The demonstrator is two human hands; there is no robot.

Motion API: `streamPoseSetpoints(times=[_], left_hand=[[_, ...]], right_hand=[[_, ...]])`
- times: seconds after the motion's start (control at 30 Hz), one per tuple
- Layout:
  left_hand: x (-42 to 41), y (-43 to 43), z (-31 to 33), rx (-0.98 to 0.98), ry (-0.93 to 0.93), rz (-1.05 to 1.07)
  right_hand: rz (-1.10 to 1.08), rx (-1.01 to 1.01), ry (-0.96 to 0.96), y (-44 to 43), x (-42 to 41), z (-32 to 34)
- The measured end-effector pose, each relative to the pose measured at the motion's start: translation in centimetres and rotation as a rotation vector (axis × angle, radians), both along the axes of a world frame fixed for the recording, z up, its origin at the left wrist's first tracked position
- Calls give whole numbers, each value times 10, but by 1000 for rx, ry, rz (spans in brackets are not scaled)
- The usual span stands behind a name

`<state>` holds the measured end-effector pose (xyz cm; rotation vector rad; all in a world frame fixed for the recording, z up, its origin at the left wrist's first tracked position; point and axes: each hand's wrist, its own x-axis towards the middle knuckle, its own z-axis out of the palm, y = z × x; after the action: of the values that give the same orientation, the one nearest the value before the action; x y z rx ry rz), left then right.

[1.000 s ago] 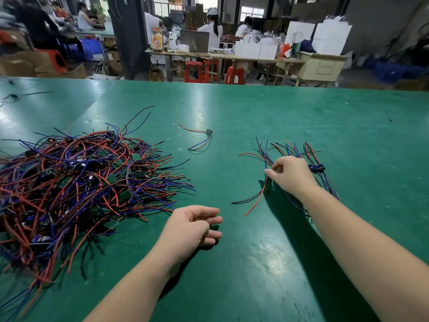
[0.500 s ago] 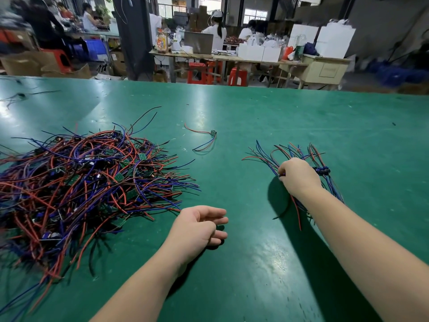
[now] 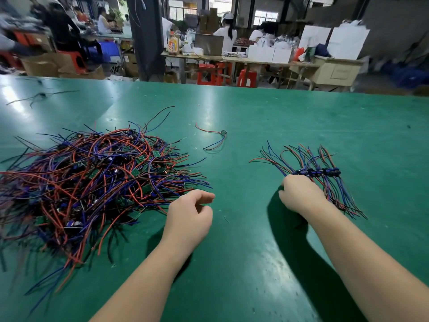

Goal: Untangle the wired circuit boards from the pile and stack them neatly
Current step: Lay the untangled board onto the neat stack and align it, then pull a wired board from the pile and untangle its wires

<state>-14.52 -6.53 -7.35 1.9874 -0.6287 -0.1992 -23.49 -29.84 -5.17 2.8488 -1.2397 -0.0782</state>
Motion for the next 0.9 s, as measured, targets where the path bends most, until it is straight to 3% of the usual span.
streamPoseSetpoints(times=[0.13,0.33,0.43,0.53,0.63,0.7,0.83,0.9], left_hand=[[-2,-2,-3,7,-27,-34],[-3,-1,-2,22,-74,-27],[0,5,7,51,-281,3],[13,17,17,167,-632,244],[27,34,27,328,-656,496],[33,41,32,277,-673,549],[36,49,43,-8,-975,579],[38,52,47,17,-885,688]], right_hand=[[67,-14,-36,0,-4,-12],[78,124,-69,-5,-1,-19],[102,157,-134,3,0,-14],[161,180,-104,25,3,-7],[216,252,-142,53,4,0],[253,294,-210,72,5,2],[293,325,-366,98,5,-2],[302,321,-436,102,4,-8]])
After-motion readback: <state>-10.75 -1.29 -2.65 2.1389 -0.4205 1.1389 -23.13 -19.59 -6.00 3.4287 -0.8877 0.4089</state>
